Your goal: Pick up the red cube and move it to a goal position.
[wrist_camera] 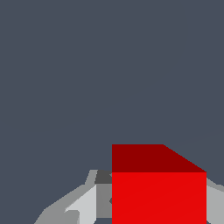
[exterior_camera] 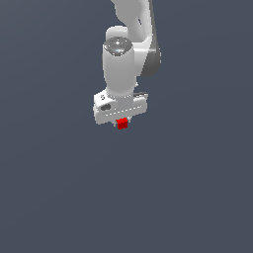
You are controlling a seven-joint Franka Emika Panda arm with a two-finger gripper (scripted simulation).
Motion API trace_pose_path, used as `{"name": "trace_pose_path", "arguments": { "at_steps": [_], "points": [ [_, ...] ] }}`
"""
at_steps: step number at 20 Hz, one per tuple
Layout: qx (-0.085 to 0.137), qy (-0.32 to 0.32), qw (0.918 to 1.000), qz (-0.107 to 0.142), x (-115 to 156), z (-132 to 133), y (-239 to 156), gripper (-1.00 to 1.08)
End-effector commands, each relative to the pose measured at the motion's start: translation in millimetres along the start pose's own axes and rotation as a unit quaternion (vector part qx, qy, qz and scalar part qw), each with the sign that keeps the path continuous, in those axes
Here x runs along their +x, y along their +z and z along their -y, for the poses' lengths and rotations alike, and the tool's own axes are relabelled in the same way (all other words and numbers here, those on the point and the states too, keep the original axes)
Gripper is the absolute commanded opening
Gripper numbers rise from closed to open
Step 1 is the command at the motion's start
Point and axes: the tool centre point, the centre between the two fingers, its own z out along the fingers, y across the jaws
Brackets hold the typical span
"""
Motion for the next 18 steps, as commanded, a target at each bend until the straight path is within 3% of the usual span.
{"name": "trace_pose_path", "arguments": {
  "at_steps": [1,10,18],
  "points": [
    [0.000,0.000,1.0000,0.000,-14,-3,-20,-1.00],
    [0.000,0.000,1.0000,-0.001,-52,-12,-76,-1.00],
    [0.000,0.000,1.0000,-0.001,-66,-16,-99,-1.00]
  ]
}}
